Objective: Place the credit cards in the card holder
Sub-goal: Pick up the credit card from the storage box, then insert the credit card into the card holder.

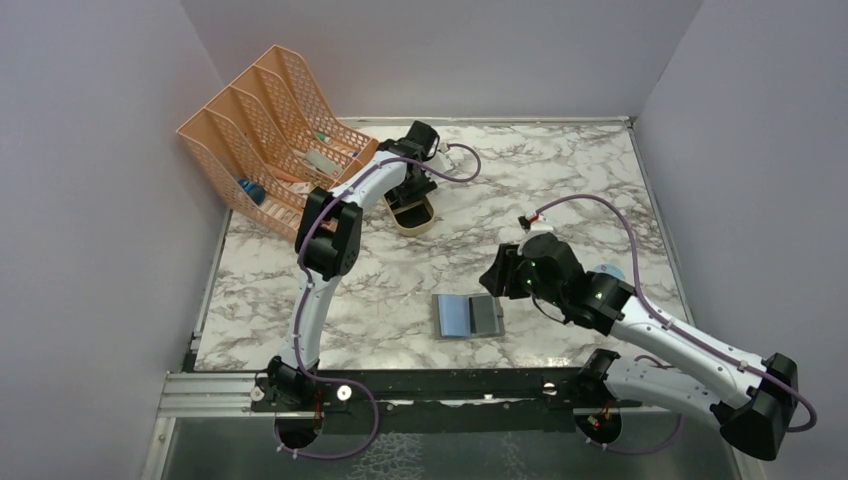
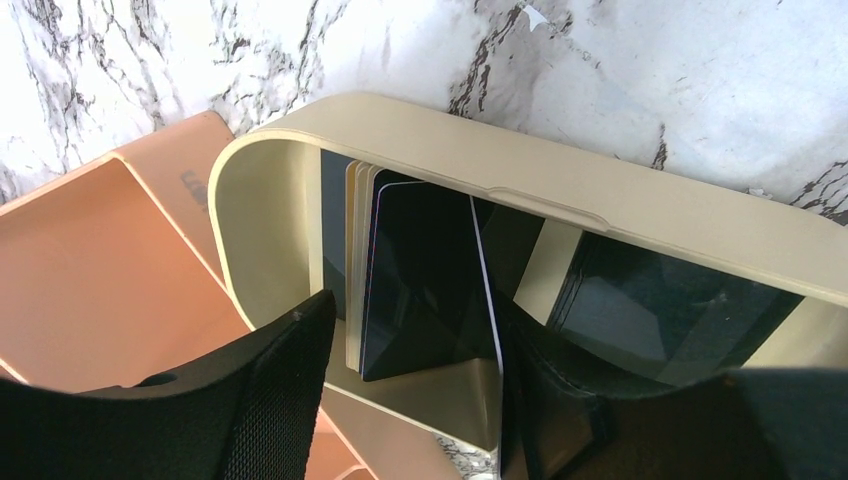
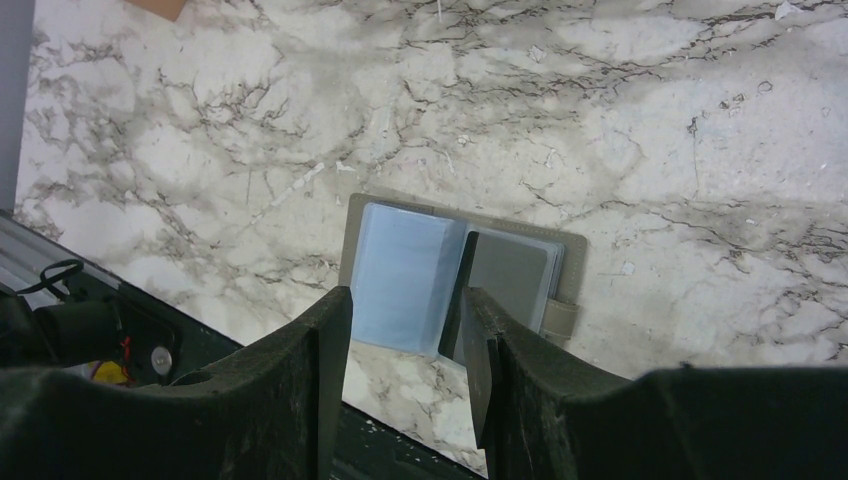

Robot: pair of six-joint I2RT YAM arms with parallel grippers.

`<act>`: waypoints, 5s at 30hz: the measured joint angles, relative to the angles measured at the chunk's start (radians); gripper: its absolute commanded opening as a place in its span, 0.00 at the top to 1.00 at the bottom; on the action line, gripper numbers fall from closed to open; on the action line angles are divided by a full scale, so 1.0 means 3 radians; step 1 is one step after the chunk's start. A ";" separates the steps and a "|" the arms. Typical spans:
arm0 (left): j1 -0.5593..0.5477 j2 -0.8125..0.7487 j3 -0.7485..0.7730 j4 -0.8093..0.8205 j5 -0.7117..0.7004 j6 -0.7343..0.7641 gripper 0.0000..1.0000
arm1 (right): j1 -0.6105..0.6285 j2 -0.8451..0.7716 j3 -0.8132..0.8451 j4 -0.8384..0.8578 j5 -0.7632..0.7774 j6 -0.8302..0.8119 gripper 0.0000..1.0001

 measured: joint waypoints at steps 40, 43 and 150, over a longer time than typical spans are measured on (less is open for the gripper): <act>-0.0258 -0.0379 -0.0276 -0.0095 -0.0324 -0.0278 1.00 | 0.0000 -0.0043 -0.0005 0.0019 -0.0015 0.0004 0.55; -0.0276 -0.0515 -0.0280 -0.0169 -0.0346 -0.0470 1.00 | 0.0000 -0.0043 -0.0018 0.0046 -0.0041 0.0025 0.55; -0.0867 -0.2567 -0.4562 0.2870 0.2210 -0.3717 0.96 | -0.1125 0.0940 -0.0752 0.1582 -0.1667 -0.0292 0.99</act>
